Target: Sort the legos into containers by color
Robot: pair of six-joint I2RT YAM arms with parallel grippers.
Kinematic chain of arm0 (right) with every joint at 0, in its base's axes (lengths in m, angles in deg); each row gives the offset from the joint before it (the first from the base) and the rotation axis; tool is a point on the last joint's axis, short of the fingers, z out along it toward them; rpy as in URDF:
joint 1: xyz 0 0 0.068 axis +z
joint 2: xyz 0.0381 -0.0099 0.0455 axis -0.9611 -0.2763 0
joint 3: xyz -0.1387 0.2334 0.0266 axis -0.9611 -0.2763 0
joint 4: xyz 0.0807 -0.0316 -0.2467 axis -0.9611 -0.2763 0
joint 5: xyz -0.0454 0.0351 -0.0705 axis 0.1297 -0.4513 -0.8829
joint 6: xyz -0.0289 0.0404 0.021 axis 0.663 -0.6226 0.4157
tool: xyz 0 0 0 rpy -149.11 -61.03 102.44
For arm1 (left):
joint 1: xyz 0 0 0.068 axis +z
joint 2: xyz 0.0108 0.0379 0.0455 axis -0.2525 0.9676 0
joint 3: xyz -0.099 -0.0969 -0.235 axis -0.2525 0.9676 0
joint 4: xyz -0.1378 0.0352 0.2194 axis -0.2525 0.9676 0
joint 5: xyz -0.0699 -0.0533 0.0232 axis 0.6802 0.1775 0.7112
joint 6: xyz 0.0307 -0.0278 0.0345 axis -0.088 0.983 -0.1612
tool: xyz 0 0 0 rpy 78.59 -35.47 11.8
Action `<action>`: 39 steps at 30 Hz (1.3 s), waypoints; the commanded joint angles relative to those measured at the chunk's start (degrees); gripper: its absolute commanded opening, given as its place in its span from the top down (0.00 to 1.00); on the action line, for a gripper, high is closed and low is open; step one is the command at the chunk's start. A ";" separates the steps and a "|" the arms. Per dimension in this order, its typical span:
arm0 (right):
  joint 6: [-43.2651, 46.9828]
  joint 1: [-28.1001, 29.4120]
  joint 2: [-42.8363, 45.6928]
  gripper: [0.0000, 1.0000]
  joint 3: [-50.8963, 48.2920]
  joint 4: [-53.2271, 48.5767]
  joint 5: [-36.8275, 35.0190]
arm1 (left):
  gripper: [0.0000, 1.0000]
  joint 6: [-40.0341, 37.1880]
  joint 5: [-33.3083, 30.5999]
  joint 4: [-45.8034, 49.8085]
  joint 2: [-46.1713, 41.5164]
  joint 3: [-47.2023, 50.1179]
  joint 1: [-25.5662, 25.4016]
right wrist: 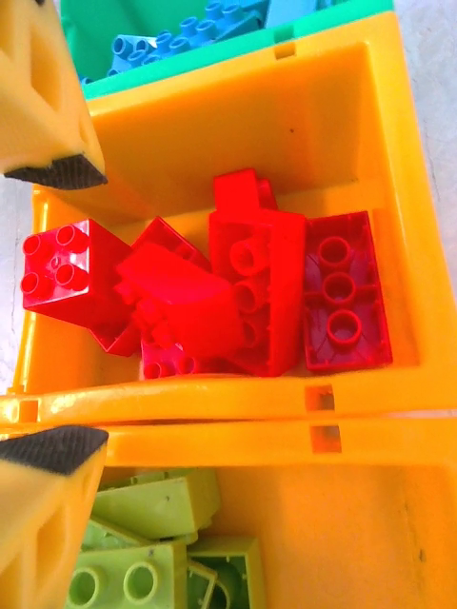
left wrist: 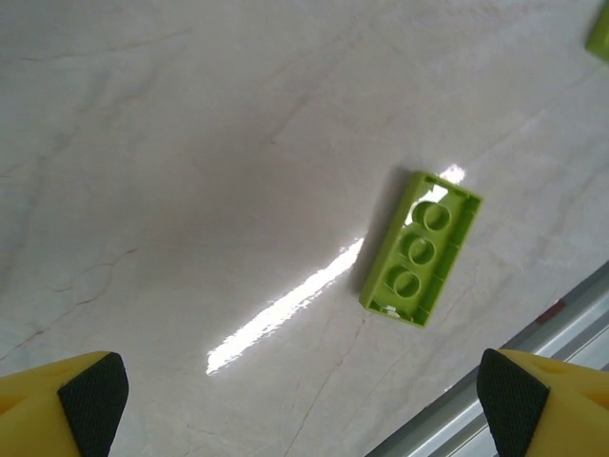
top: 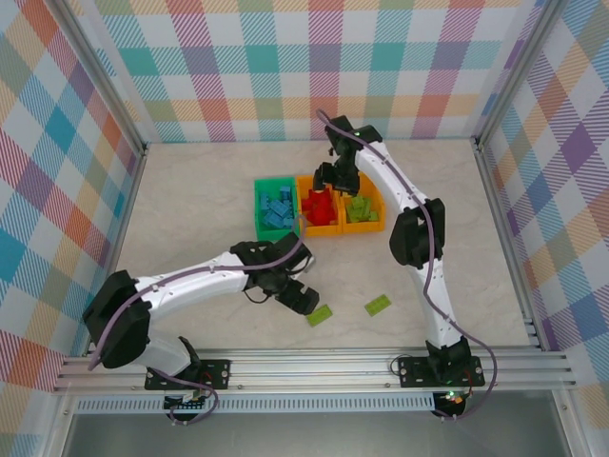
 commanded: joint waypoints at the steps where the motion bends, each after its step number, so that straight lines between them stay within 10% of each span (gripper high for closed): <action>1: 0.58 0.61 4.41 0.24 -1.42 0.09 3.68 | 0.05 -5.58 2.32 -0.24 3.85 -1.07 -3.24; 19: -7.10 -8.76 43.99 0.17 -56.58 14.26 -0.99 | 0.24 -12.45 1.55 3.22 22.25 -12.57 -9.10; 32: -6.50 -18.89 58.67 0.15 -70.06 13.31 -1.19 | 0.69 -13.02 -0.83 4.21 25.64 -15.50 -8.49; 39: -6.64 -18.90 63.71 0.17 -80.66 15.61 -0.07 | 0.72 -8.97 -0.85 3.19 22.12 -24.58 0.01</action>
